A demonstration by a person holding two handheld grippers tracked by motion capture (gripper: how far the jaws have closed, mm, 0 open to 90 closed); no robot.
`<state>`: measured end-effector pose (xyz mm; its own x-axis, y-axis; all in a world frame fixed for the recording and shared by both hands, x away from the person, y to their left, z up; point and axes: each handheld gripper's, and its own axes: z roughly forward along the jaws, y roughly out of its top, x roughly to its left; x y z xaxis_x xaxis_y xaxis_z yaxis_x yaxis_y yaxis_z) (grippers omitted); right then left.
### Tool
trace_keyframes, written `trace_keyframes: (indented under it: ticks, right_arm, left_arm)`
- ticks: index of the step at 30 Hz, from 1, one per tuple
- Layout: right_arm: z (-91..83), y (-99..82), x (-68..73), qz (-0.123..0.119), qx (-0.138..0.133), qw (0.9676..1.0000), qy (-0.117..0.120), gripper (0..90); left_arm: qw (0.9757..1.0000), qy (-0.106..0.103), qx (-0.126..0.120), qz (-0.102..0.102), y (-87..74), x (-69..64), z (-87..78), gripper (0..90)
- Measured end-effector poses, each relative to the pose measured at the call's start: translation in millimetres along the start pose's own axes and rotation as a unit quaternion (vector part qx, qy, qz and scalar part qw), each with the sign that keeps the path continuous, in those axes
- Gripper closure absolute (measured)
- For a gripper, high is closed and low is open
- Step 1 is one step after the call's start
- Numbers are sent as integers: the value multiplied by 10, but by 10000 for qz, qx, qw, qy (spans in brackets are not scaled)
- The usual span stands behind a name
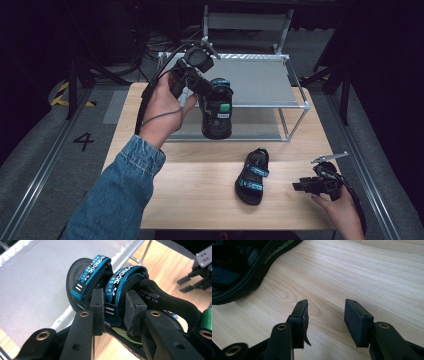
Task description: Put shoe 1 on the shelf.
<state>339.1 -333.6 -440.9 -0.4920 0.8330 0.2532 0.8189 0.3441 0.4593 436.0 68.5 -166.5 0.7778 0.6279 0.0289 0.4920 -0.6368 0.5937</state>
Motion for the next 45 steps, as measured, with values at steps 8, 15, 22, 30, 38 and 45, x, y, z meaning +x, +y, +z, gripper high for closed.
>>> trace_keyframes:
  ticks: [8, 15, 22, 30, 38, 45]
  right_arm:
    - [-4, 7, 10, -30, -15, 10000, 50, 547]
    - [-5, 12, 9, -72, -36, 9999, 98, 548]
    - [-7, 9, 16, -47, -41, 9999, 100, 547]
    - [10, -8, 1, -28, -1, 10000, 72, 546]
    - [-1, -29, -4, 7, -7, 10000, 59, 545]
    - [8, -50, -14, 37, 13, 10000, 33, 543]
  left_arm:
    - [9998, -4, -172, -134, 200, 186, 122, 716]
    - [9996, -123, -226, -152, 340, 347, 257, 716]
    - [9990, -194, -291, -272, 446, 542, 382, 716]
    - [9996, 114, -114, -230, 525, 633, 555, 715]
    - [9999, 55, -49, -119, 545, 747, 719, 715]
    - [9998, 149, 29, -149, 554, 864, 844, 715]
